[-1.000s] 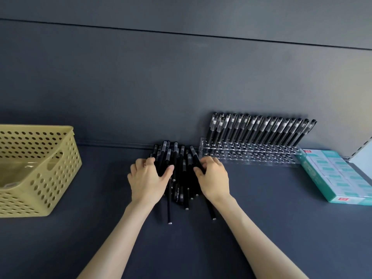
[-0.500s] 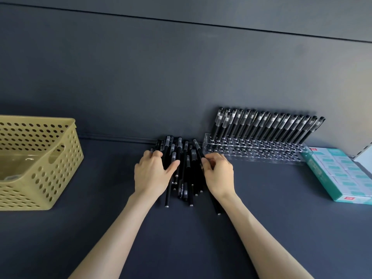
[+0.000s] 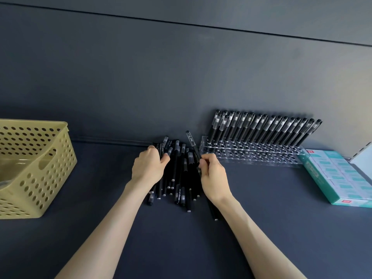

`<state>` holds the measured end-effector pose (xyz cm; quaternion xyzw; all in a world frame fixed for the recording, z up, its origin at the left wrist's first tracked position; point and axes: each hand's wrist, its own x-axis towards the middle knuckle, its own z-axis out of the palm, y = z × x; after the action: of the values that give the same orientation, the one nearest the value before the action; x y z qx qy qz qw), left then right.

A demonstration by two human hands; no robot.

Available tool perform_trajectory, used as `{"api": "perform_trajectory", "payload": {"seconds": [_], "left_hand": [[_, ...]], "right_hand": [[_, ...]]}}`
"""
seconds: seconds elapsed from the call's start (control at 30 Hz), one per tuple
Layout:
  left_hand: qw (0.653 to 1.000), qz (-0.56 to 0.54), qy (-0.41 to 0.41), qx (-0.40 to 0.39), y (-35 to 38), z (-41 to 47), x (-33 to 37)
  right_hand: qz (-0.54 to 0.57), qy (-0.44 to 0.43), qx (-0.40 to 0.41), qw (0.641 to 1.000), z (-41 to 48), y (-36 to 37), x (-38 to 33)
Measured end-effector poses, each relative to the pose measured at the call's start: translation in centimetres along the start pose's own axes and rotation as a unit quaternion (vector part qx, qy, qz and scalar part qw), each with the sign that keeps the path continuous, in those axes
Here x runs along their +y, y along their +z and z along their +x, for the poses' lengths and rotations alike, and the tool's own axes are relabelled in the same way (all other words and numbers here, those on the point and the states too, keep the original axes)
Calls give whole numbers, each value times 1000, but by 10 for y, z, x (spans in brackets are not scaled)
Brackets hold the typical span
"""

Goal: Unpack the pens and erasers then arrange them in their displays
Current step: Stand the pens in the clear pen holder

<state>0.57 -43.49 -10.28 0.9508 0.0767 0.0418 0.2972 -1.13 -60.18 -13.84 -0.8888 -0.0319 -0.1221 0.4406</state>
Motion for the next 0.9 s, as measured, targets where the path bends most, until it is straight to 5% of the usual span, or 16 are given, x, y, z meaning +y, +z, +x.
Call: {"api": "perform_trajectory", "payload": {"seconds": [0.2, 0.33, 0.43, 0.63, 0.9], "left_hand": [[987, -157, 36, 16, -8, -12, 6], [902, -429, 30, -36, -5, -27, 36], [850, -522, 15, -77, 4, -33, 61], [816, -566, 39, -111, 34, -42, 97], [824, -558, 51, -83, 65, -55, 122]], "right_hand": [[101, 7, -6, 995, -2, -10, -3], [177, -1, -28, 984, -2, -35, -10], [206, -16, -87, 974, -8, -62, -9], [231, 3, -133, 964, -16, -110, 8], [132, -53, -57, 988, 2, -137, 31]]}}
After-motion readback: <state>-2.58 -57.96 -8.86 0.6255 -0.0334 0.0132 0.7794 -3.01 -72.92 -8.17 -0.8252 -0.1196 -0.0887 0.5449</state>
